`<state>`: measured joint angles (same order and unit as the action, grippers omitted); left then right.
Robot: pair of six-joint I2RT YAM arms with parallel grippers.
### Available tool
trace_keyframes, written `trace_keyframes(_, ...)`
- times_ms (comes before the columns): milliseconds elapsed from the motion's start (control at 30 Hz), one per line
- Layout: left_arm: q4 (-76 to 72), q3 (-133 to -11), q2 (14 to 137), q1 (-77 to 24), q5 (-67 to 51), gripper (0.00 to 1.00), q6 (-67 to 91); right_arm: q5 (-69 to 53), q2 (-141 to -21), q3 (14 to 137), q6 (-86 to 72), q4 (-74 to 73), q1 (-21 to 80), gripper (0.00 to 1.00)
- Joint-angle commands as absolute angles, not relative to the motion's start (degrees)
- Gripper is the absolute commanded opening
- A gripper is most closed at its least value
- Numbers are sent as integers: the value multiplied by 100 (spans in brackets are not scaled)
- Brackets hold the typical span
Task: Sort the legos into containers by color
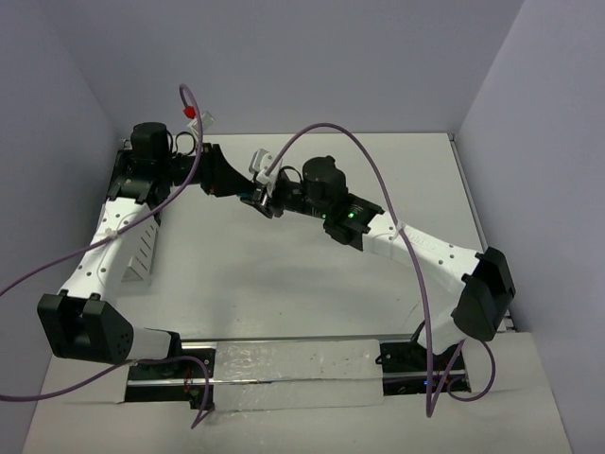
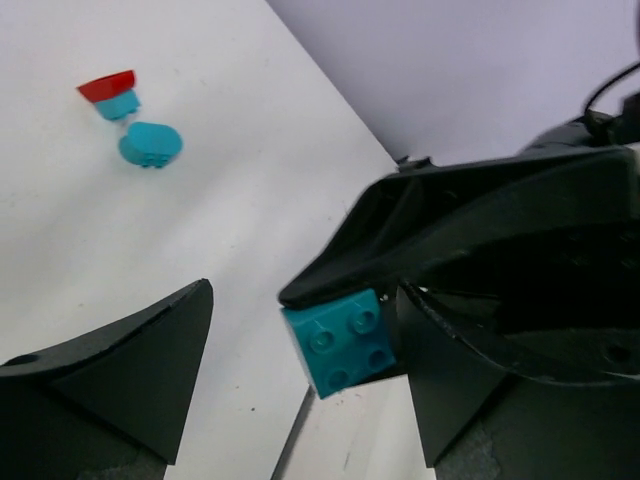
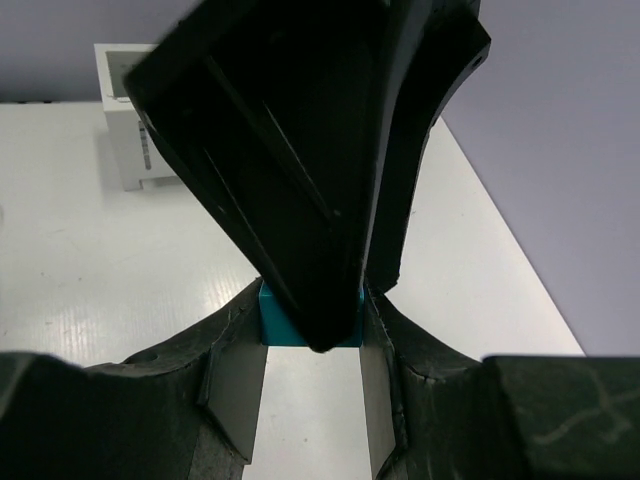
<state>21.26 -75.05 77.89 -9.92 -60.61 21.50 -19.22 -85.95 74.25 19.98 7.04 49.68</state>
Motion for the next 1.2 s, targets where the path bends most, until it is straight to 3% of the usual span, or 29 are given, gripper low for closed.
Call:
trace_keyframes(0, 2558, -7796, 7789, -1028, -5509, 80, 1666, -1499, -8631, 7778, 2125, 650, 5054, 0)
trace_keyframes(133, 2724, -7805, 7761, -1046, -5257, 68, 1464, -1406, -8692, 7888, 2140, 550, 5089, 0)
trace_keyframes(233, 2817, -7813, 7721, -1046, -5133, 53, 1353, -1345, -8763, 7980, 2149, 440, 5102, 0)
trace_keyframes(367, 2926, -7813, 7661, -1046, -5029, 19, 1240, -1163, -8865, 8107, 2131, 312, 5106, 0)
trace_keyframes(433, 2980, -7813, 7647, -1046, -5005, 7, 1190, -1113, -8899, 8152, 2105, 276, 5106, 0)
trace_keyframes(467, 3048, -7820, 7626, -1046, -4988, 2, 1146, -1107, -8903, 8170, 2087, 259, 5106, 7)
trace_keyframes(633, 3246, -7699, 7492, -834, -5054, 0, 1064, -1068, -8870, 8132, 2024, 264, 5115, 56)
trace_keyframes(700, 3360, -7618, 7441, -492, -5220, 0, 1035, -1046, -8851, 8117, 2034, 214, 5110, 84)
trace_keyframes(733, 3491, -7601, 7429, -287, -5273, 0, 966, -1035, -8831, 8106, 2039, 172, 5113, 90)
trace_keyframes(833, 3921, -7635, 7444, 366, -5296, 0, 513, -965, -8724, 7989, 2069, 80, 5092, 97)
trace_keyframes(967, 4626, -7521, 7252, 1244, -5208, 0, -333, -938, -8520, 7693, 2190, -64, 5022, 100)
trace_keyframes(1167, 5553, -7483, 7007, 2498, -3905, 0, -1609, -1144, -8088, 7076, 2062, -423, 4727, 100)
